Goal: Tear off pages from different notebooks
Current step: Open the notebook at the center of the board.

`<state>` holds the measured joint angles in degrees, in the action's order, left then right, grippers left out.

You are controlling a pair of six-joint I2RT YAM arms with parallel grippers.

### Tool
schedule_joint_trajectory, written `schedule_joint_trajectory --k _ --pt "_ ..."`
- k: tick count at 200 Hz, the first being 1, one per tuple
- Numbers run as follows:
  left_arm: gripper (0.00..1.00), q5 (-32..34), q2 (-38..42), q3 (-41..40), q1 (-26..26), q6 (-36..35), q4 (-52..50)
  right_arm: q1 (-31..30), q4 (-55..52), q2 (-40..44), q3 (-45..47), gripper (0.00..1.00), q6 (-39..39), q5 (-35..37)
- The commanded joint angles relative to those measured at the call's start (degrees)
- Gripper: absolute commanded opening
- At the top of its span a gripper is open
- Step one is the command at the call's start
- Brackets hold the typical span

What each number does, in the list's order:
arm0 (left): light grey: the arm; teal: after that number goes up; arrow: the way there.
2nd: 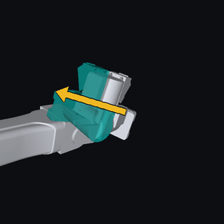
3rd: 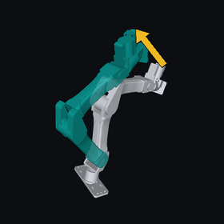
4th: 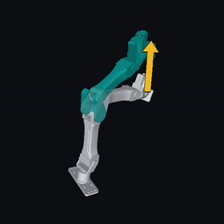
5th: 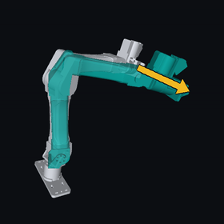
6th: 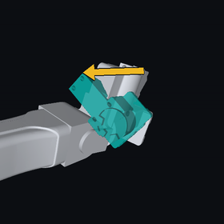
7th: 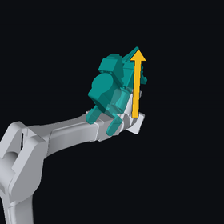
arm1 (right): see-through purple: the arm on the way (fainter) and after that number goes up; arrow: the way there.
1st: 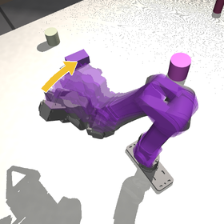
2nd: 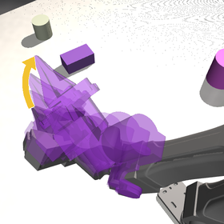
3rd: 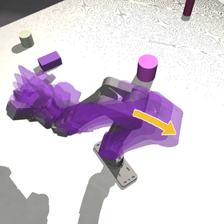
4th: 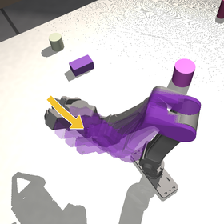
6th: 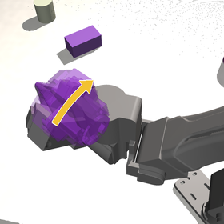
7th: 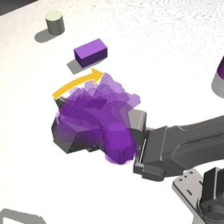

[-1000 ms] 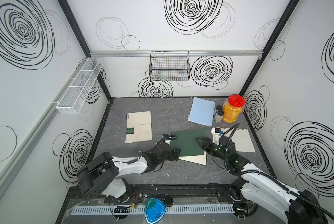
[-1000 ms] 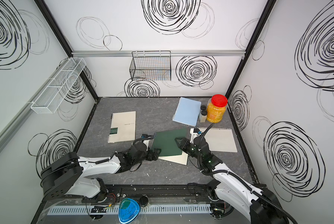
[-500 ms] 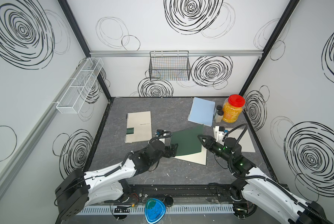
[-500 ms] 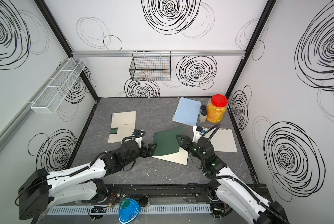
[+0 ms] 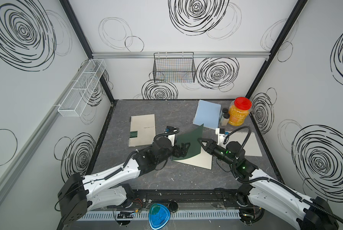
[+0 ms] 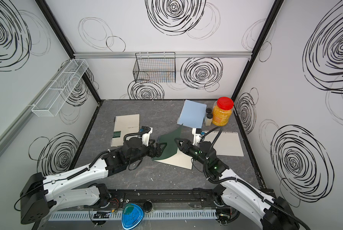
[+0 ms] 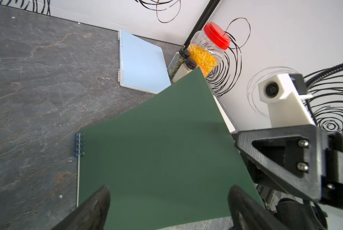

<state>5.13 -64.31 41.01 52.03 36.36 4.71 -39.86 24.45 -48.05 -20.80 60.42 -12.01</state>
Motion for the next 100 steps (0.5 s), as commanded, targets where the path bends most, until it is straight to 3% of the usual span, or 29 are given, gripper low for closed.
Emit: schedule_joint_trajectory --k 1,57,100 --pt "0.94 -3.1 -1.1 2.2 0.3 -0.4 3.0 -1.7 8.3 -1.0 -0.9 0.46 0.8 -0.7" --pt "0.93 -5.3 -2.4 3.6 0.4 0.2 4.7 -4.3 17.3 -4.5 0.9 0.35 0.6 -0.9" --pt "0.92 -2.2 -0.6 4.0 0.3 0.4 3.8 -5.2 21.7 -8.3 0.9 0.24 0.3 -1.9"
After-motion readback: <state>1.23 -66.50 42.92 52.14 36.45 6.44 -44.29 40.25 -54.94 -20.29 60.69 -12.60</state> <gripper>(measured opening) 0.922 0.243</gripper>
